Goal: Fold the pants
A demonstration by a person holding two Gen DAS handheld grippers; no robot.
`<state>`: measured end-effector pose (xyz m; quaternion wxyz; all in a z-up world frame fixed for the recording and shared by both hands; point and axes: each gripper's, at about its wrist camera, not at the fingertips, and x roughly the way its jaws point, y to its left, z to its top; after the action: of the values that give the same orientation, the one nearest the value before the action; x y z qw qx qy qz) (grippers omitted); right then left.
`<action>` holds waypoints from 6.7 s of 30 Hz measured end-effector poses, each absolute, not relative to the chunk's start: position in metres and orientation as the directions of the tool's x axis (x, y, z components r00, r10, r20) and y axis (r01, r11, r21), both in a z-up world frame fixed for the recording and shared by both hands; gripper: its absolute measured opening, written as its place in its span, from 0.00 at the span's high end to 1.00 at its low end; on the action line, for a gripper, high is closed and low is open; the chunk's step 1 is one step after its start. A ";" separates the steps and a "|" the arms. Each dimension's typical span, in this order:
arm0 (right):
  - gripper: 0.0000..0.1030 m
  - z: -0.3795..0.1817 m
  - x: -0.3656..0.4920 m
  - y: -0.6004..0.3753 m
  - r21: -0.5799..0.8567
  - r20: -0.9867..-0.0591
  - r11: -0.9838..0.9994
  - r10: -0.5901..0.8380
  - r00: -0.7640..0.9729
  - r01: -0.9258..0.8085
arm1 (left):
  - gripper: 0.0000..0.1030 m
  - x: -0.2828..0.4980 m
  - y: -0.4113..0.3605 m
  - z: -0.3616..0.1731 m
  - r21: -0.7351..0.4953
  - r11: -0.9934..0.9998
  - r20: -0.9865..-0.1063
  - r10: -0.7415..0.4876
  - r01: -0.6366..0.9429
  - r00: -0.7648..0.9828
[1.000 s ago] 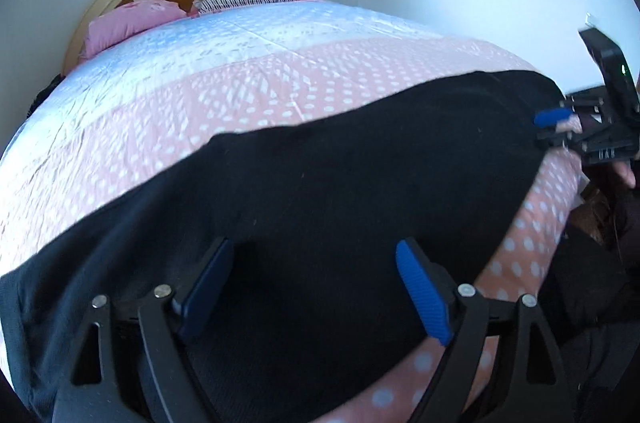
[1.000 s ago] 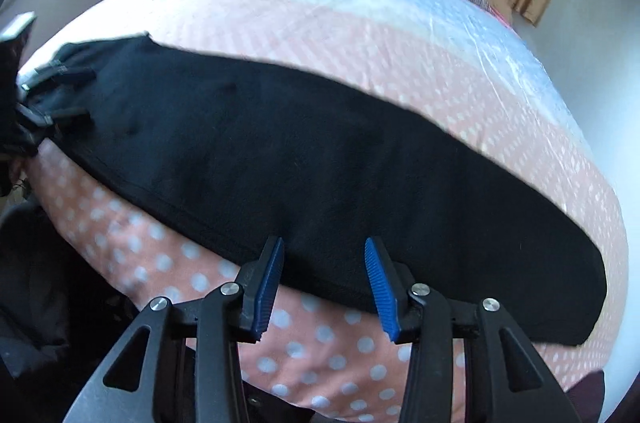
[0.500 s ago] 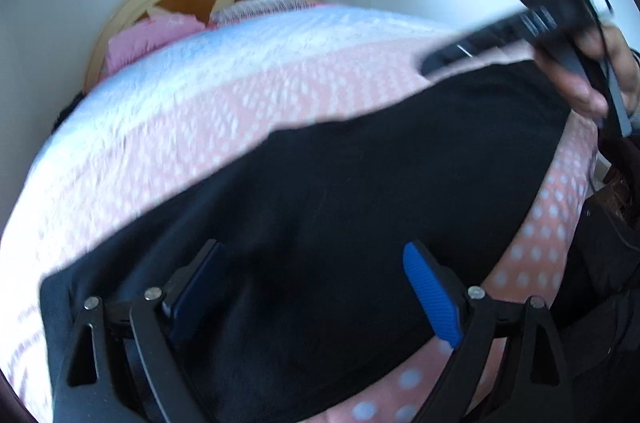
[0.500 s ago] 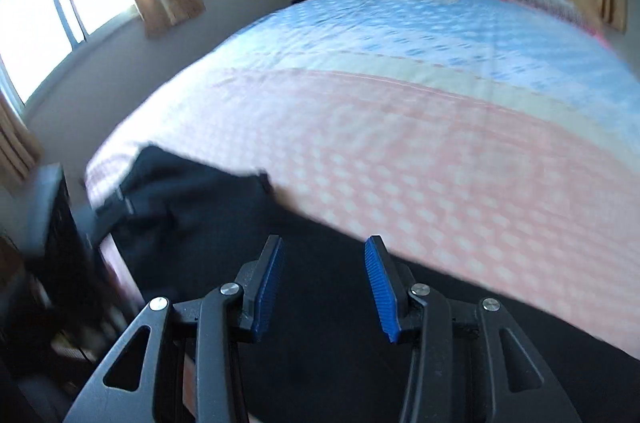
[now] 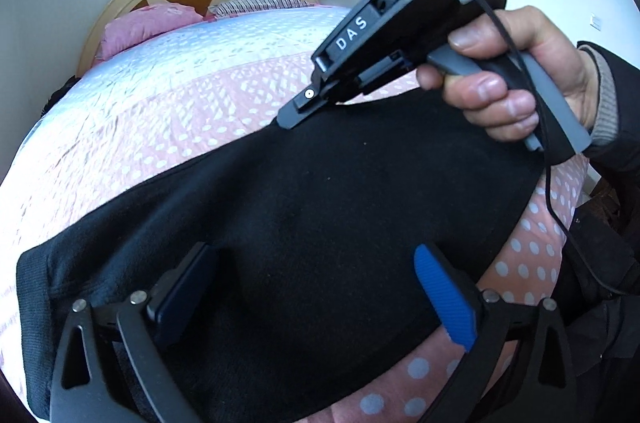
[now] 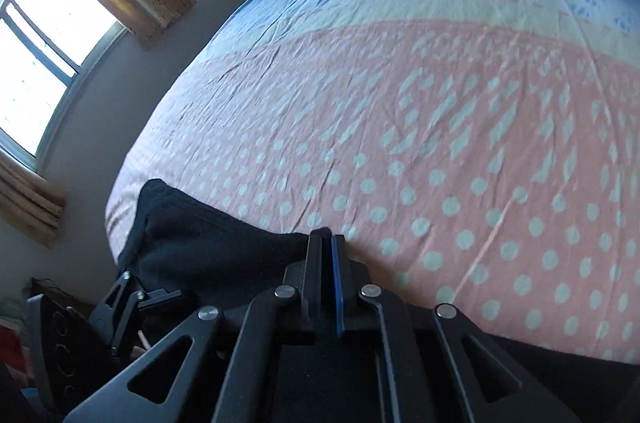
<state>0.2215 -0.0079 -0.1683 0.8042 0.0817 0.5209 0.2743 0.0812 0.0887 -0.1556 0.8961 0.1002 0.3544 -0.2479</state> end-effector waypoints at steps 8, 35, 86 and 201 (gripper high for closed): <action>0.73 -0.147 0.185 0.004 0.122 -0.814 0.888 0.345 0.467 -0.443 | 0.00 0.087 0.091 -0.155 -0.001 0.858 -0.681 -0.377 0.514 0.628; 0.37 -0.150 0.052 -0.266 -0.051 -0.800 0.998 -0.021 0.600 -0.034 | 0.00 0.118 0.021 -0.145 0.069 0.870 -0.731 -0.288 0.487 0.619; 0.41 -0.075 -0.009 -0.434 -0.313 -0.502 0.791 -0.608 0.616 0.526 | 0.00 0.111 -0.040 -0.149 0.099 0.849 -0.737 -0.288 0.519 0.611; 0.50 -0.104 0.012 -0.319 -0.067 -0.618 0.983 -0.175 0.766 0.171 | 0.86 0.143 -0.184 -0.089 -0.443 0.624 -0.622 -0.731 0.643 0.281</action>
<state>0.0116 -0.3192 -0.1038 0.9397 -0.0036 0.3294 -0.0921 0.1433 -0.1837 -0.0886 0.7985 -0.0523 0.4179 -0.4302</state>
